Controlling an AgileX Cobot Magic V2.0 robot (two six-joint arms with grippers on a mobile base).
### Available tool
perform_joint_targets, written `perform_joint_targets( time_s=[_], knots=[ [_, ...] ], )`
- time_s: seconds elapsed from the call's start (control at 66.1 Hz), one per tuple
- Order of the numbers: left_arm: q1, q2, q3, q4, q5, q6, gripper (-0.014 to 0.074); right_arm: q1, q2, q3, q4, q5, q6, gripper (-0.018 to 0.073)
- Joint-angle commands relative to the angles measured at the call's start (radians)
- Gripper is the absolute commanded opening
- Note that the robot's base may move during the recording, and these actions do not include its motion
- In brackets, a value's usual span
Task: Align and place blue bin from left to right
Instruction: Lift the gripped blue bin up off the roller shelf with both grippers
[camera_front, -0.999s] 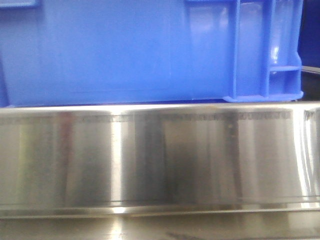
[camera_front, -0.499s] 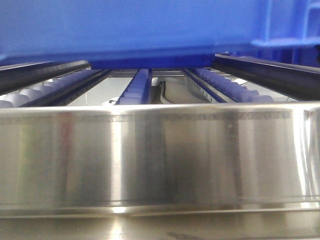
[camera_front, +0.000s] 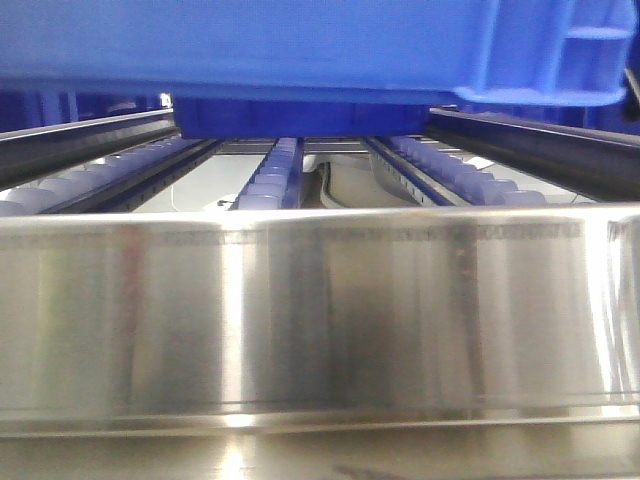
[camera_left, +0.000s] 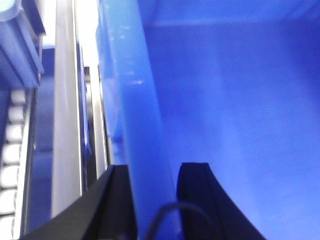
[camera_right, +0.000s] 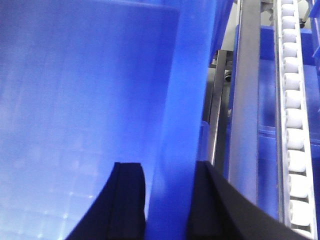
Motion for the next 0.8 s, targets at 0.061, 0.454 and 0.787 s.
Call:
perform_joint_targets(
  time_s=[0.061,0.454,0.787],
  knots=[
    [-0.005,0.023,-0.017,-0.031,-0.026,0.016,-0.0111,-0.005,-0.013,-0.016,-0.030,-0.048,-0.016,-0.0153],
    [-0.005,0.026,-0.017,-0.002,-0.026,0.016,-0.0111,-0.005,-0.013,-0.016,-0.030,-0.048,-0.016,-0.0153],
    [-0.005,0.026,-0.017,-0.002,-0.026,0.016,-0.0111,-0.005,-0.013,-0.016,-0.030,-0.048,-0.016,-0.0153]
  ],
)
